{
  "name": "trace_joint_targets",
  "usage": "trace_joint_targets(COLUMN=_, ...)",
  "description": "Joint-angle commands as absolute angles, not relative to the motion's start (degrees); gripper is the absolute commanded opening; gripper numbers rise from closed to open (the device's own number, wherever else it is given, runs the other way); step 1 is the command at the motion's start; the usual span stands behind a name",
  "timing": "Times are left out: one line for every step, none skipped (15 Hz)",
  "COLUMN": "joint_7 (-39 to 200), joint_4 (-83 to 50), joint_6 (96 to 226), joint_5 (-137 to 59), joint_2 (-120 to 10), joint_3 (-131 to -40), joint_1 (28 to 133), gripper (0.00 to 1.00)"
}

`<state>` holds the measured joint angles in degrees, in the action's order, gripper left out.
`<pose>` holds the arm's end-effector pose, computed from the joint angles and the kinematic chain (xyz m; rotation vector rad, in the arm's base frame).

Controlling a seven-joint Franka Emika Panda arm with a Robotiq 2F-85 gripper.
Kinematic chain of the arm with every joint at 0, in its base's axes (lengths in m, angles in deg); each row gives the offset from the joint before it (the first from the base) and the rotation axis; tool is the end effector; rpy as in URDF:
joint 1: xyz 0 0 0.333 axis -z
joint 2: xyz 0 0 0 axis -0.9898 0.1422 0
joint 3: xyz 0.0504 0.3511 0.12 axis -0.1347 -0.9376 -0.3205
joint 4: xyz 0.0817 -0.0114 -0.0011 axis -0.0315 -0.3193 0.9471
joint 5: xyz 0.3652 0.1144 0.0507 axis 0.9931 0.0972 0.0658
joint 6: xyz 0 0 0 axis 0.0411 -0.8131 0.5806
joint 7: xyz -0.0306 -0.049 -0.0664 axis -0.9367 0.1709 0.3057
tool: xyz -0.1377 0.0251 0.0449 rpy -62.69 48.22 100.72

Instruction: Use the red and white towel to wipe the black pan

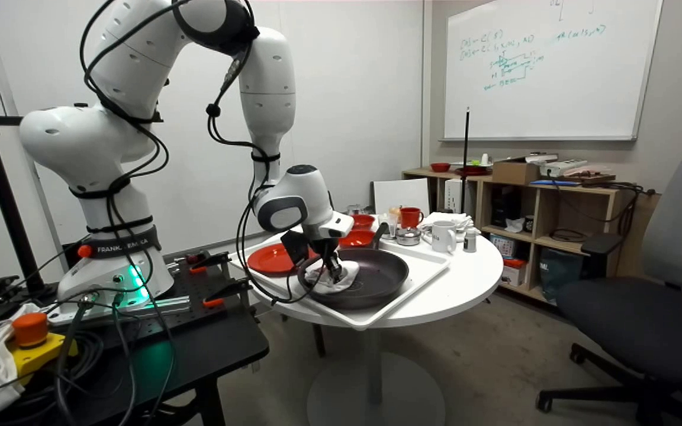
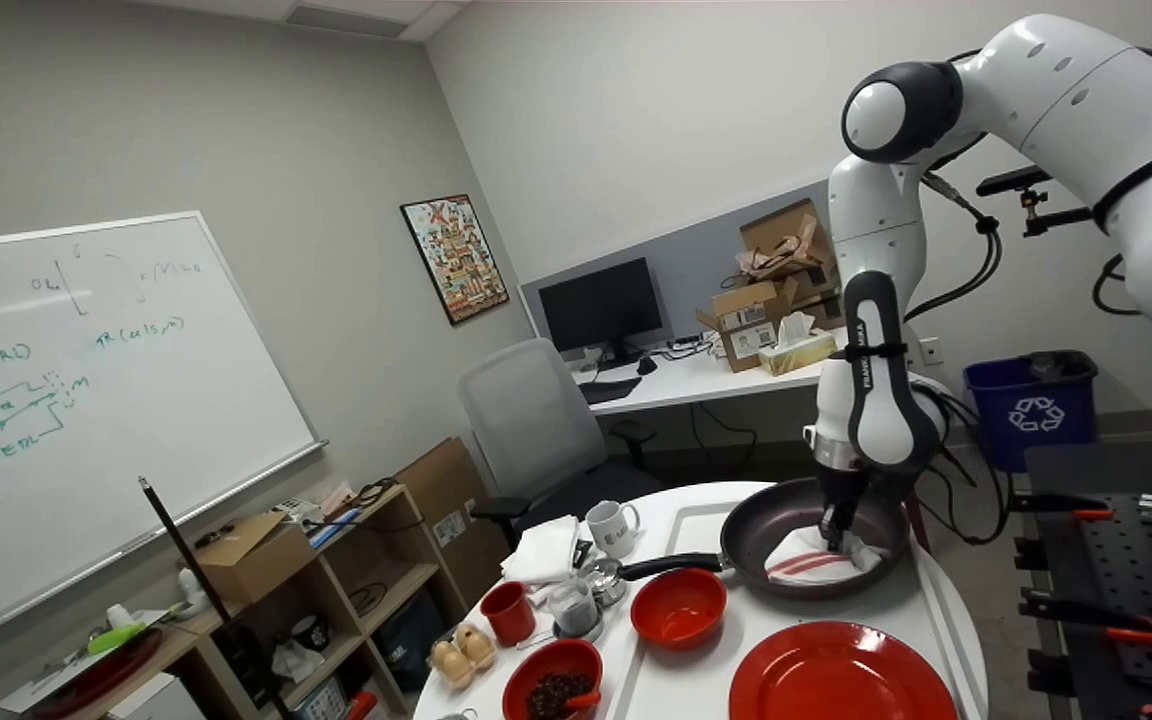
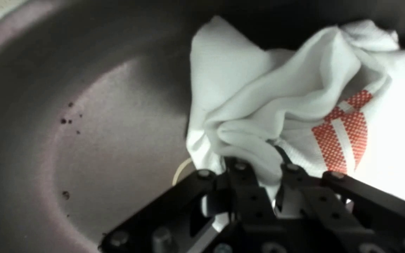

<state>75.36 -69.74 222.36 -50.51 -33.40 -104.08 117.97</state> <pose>0.4599 -0.1300 0.0875 -2.9614 0.2669 -0.4270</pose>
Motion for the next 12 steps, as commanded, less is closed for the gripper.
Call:
trace_joint_targets(joint_7=73.8, joint_4=-74.0, joint_6=217.3, joint_5=-48.3, joint_2=-37.8, joint_3=-97.6, joint_1=111.0, gripper=0.03)
trace_joint_targets(joint_7=73.6, joint_4=-74.4, joint_6=216.4, joint_5=-46.9, joint_2=-39.0, joint_3=-94.6, joint_1=108.0, gripper=0.03)
trace_joint_targets(joint_7=73.5, joint_4=-74.5, joint_6=215.5, joint_5=-45.3, joint_2=-40.0, joint_3=-90.5, joint_1=103.9, gripper=0.03)
trace_joint_targets(joint_7=73.3, joint_4=-74.5, joint_6=215.1, joint_5=-43.7, joint_2=-40.4, joint_3=-86.3, joint_1=99.7, gripper=0.03)
trace_joint_targets(joint_7=73.1, joint_4=-74.1, joint_6=215.0, joint_5=-42.1, joint_2=-40.4, joint_3=-81.8, joint_1=95.7, gripper=0.03)
trace_joint_targets(joint_7=73.1, joint_4=-73.8, joint_6=214.9, joint_5=-40.6, joint_2=-39.9, joint_3=-77.7, joint_1=91.6, gripper=0.03)
trace_joint_targets(joint_7=73.3, joint_4=-73.1, joint_6=215.3, joint_5=-39.2, joint_2=-39.0, joint_3=-74.6, joint_1=88.5, gripper=0.03)
trace_joint_targets(joint_7=73.5, joint_4=-72.8, joint_6=215.3, joint_5=-38.0, joint_2=-38.5, joint_3=-72.3, joint_1=86.1, gripper=0.03)
trace_joint_targets(joint_7=73.5, joint_4=-72.2, joint_6=216.3, joint_5=-37.5, joint_2=-37.8, joint_3=-71.3, joint_1=85.2, gripper=0.03)
trace_joint_targets(joint_7=73.7, joint_4=-71.5, joint_6=216.2, joint_5=-36.8, joint_2=-37.3, joint_3=-70.4, joint_1=84.1, gripper=0.03)
trace_joint_targets(joint_7=74.0, joint_4=-70.7, joint_6=217.5, joint_5=-36.4, joint_2=-36.5, joint_3=-70.5, joint_1=84.1, gripper=0.03)
trace_joint_targets(joint_7=74.4, joint_4=-70.1, joint_6=219.5, joint_5=-35.5, joint_2=-35.4, joint_3=-70.2, joint_1=83.5, gripper=0.03)
